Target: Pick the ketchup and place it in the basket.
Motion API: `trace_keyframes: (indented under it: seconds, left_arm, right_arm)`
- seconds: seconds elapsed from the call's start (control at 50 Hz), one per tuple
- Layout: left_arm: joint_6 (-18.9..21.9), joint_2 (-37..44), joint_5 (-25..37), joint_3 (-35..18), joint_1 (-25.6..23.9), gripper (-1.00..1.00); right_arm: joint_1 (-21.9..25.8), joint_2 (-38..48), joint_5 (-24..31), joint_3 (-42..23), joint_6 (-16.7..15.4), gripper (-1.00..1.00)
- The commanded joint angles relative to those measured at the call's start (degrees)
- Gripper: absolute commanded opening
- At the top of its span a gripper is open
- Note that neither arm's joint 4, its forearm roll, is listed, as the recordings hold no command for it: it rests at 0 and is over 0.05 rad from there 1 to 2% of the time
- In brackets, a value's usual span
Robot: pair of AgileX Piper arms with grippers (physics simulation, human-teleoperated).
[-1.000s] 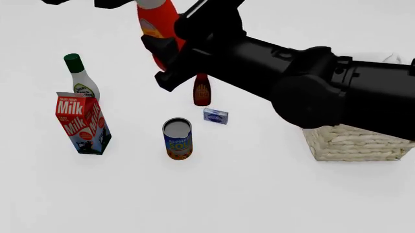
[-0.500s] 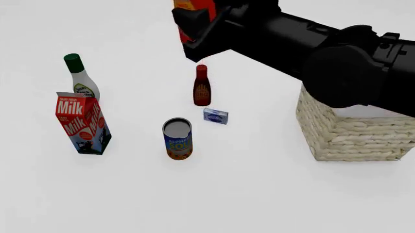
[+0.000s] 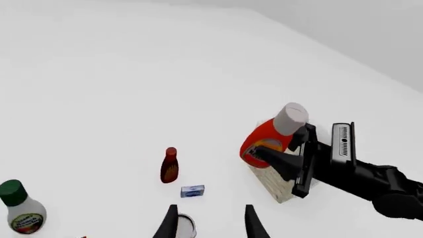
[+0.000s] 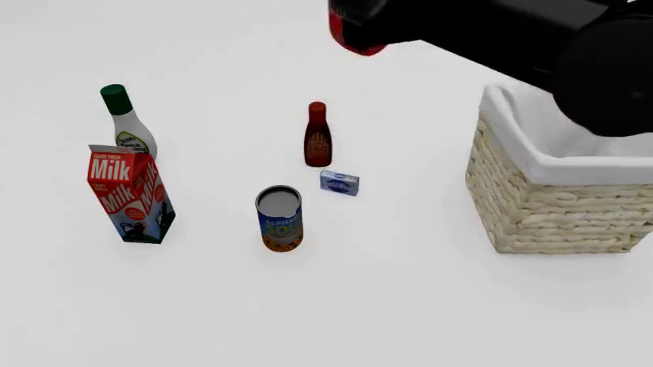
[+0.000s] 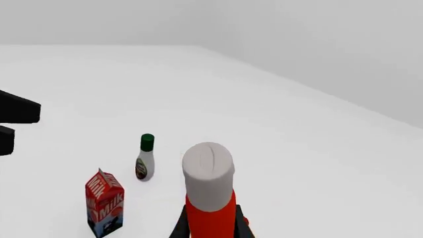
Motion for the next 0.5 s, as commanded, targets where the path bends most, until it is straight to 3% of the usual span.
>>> trace_keyframes:
  seconds: [0.02,0.14,0.32,0.5]
  left_arm:
    - [-0.4,-4.4,-3.9,4.7,5.6,1.0]
    - [1.3,-6.8,-6.9,7.7,8.4,1.0]
    - [-0.9,-10.2,-12.0,14.5,10.4,1.0]
    - [-0.6,-12.1,-17.5,21.2,12.2,1.0]
  right_arm:
    - [-3.3,-2.4,2.3,-1.2,2.1,-1.0]
    - [-6.0,-2.7,3.1,-1.5,2.5,-1.0]
    - [-9.9,-4.0,4.1,-1.0,3.6,-1.0]
    - [-13.7,-4.4,5.0,-0.9,4.6,-1.0]
